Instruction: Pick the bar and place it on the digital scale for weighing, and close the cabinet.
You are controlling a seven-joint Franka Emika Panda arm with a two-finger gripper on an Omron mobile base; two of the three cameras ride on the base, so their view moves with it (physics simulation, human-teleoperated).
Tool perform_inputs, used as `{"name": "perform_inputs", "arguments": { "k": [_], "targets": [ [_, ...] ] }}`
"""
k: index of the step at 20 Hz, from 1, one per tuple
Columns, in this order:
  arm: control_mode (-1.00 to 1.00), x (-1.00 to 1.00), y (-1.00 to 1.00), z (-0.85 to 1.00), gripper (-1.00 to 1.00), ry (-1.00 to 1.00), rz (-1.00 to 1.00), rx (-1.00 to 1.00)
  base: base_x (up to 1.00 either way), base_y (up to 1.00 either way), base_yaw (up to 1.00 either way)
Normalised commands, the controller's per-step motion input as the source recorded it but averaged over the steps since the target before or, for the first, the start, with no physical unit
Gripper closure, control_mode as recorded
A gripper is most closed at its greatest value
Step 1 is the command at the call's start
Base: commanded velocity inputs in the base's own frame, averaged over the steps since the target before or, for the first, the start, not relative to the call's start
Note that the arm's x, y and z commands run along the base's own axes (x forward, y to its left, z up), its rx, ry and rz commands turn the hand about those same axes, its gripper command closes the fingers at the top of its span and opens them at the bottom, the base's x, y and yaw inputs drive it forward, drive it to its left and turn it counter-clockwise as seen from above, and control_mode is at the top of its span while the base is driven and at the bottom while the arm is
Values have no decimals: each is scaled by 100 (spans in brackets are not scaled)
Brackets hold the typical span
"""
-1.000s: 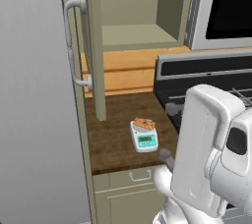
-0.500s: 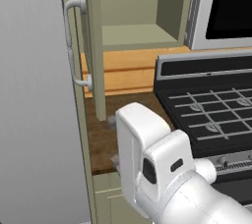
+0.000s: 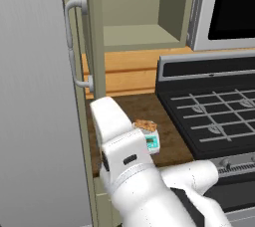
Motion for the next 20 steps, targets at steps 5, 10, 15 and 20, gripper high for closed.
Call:
{"name": "perform_inputs", "arguments": {
  "k": [5, 10, 15, 20],
  "targets": [
    [-100, 45, 43, -1, -100, -3, -27, 0, 0, 0, 0],
    [-100, 51, 0, 0, -100, 0, -22, 1, 0, 0, 0],
    [-100, 54, 0, 0, -100, 0, -17, 0, 0, 0, 0],
    [-100, 67, -1, 0, -100, 0, -16, 0, 0, 0, 0]
  ]
}}
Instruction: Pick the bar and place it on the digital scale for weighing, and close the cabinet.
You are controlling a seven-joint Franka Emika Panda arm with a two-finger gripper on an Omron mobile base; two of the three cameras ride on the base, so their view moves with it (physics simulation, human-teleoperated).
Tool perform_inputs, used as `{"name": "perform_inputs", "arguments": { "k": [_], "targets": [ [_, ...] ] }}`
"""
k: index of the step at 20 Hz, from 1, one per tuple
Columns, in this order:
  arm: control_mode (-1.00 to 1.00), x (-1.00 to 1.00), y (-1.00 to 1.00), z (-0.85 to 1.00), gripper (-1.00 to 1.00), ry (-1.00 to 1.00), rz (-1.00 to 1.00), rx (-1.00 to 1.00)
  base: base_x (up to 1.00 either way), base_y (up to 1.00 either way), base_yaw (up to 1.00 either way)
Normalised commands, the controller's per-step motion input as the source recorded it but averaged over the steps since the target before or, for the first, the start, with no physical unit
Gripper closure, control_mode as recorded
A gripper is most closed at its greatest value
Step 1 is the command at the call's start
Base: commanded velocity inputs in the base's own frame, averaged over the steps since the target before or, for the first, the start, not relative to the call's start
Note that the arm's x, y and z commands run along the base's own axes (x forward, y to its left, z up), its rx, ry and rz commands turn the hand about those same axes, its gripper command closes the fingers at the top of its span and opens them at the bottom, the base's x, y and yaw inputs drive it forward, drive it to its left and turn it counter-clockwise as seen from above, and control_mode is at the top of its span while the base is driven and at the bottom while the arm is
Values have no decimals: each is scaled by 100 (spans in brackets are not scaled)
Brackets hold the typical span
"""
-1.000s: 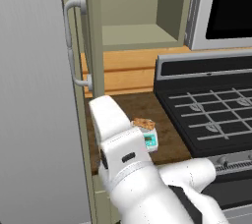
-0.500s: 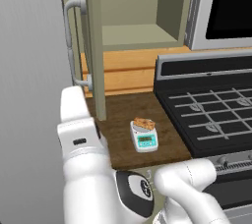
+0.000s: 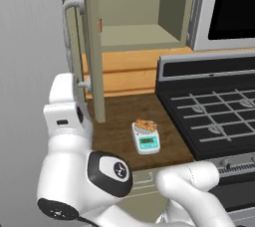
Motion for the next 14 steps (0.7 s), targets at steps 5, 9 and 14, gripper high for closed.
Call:
{"name": "perform_inputs", "arguments": {
  "k": [5, 9, 14],
  "targets": [
    [-100, 42, -27, 0, -100, 0, -11, 0, 0, 0, 0],
    [-100, 35, -60, 4, -100, 1, -11, 1, 0, 0, 0],
    [-100, 93, -84, 0, -100, 3, -8, 5, 0, 0, 0]
  ]
}}
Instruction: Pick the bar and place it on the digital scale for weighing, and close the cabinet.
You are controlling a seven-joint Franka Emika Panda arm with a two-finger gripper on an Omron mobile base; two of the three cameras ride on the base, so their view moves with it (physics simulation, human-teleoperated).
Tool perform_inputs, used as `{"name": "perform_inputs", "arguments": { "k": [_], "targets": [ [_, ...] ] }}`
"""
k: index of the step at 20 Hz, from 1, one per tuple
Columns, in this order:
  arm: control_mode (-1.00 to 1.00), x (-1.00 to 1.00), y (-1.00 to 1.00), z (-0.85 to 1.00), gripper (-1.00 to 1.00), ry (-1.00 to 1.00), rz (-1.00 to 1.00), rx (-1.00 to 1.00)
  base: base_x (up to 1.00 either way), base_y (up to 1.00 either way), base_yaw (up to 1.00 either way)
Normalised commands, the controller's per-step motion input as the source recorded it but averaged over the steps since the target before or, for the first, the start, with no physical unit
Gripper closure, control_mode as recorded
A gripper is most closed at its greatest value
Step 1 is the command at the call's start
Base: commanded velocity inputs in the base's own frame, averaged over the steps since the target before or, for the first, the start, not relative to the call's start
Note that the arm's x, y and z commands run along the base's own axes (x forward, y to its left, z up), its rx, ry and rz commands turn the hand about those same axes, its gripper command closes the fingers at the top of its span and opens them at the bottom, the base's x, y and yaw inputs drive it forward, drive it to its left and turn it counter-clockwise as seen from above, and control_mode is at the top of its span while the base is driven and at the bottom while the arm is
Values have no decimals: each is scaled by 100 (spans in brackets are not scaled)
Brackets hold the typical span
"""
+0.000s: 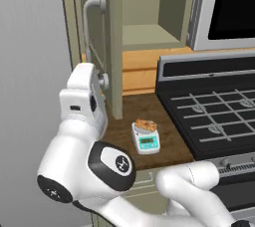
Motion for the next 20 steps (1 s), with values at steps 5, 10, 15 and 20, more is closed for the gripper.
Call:
{"name": "perform_inputs", "arguments": {
  "k": [5, 10, 15, 20],
  "targets": [
    [-100, 96, -100, 0, -100, 1, -1, 13, 0, 0, 0],
    [-100, 92, -100, 0, -100, 1, 0, 15, 0, 0, 0],
    [-100, 96, -100, 0, -100, 0, 0, 15, 0, 0, 0],
    [-100, 100, -98, 0, -100, 0, 0, 15, 0, 0, 0]
  ]
}}
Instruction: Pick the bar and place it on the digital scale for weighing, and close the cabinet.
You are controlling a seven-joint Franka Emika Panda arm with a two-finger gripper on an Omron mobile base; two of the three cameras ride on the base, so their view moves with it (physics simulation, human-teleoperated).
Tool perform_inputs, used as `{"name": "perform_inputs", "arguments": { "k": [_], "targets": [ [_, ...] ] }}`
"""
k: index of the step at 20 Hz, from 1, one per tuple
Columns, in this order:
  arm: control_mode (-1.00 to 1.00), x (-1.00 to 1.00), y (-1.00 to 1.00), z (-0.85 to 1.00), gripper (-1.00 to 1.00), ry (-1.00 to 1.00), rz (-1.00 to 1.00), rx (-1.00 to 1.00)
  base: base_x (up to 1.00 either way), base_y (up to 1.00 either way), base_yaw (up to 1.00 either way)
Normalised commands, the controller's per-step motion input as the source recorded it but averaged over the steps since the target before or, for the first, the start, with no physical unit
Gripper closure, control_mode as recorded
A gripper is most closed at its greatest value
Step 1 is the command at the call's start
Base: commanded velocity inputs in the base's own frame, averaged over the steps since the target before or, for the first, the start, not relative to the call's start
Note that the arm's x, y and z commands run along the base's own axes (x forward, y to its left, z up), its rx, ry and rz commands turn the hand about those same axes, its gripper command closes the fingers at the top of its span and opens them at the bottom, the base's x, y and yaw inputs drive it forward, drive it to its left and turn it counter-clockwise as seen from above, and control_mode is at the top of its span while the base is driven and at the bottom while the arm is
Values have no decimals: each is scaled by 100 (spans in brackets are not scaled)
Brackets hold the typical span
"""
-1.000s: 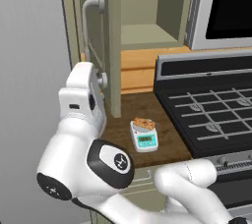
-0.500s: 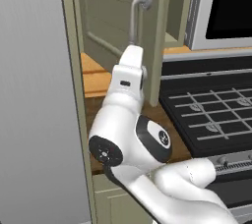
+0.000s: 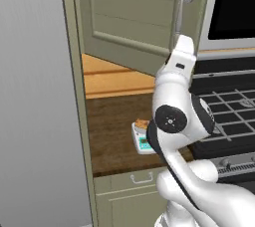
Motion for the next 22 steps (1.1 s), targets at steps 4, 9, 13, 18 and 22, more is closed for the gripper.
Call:
{"name": "perform_inputs", "arguments": {
  "k": [4, 9, 13, 18, 22],
  "targets": [
    [-100, 100, -64, 0, -100, 0, 0, 12, 0, 0, 0],
    [-100, 100, -52, 0, -100, 0, 1, 12, 0, 0, 0],
    [-100, 100, -18, 0, -100, 0, 7, 5, 0, 0, 0],
    [-100, 99, 0, 0, -100, 0, 1, 0, 0, 0, 0],
    [-100, 99, 6, 0, -100, 0, 0, 0, 0, 0, 0]
  ]
}}
